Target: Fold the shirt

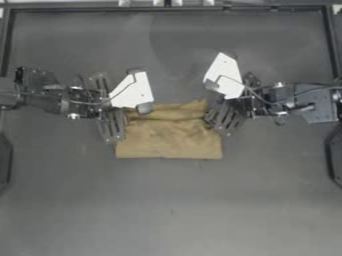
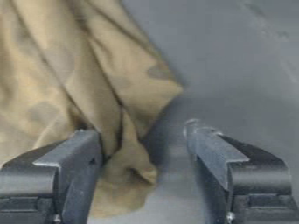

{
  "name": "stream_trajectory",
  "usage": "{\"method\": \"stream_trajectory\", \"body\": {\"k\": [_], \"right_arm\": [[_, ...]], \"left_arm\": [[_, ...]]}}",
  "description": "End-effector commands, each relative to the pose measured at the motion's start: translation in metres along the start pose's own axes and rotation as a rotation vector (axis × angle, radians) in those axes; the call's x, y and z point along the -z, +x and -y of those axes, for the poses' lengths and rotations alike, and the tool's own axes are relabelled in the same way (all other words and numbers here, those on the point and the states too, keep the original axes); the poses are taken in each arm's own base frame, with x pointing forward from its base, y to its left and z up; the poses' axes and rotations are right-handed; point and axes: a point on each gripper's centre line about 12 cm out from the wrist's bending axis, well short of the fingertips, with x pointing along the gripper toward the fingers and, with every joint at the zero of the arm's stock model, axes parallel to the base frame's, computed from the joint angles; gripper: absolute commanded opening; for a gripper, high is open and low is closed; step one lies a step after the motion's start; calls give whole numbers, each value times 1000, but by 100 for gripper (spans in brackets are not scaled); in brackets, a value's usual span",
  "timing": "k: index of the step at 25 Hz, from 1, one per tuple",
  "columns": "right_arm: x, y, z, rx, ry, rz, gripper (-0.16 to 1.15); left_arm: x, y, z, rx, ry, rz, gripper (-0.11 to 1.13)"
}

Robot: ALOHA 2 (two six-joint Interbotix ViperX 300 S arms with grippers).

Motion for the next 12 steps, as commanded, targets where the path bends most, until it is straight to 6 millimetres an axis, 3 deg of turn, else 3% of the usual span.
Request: {"method": "stream_trajectory", "body": {"k": [1,12], "right_arm": [[-19,-19,-4,-24,13,75,87],[-42,-49,-3,-14,33,140,87]], "left_arm": [[-18,-30,-7,-2,-18,101,80],[-33,-84,-23,-10,-63,262,82]]}}
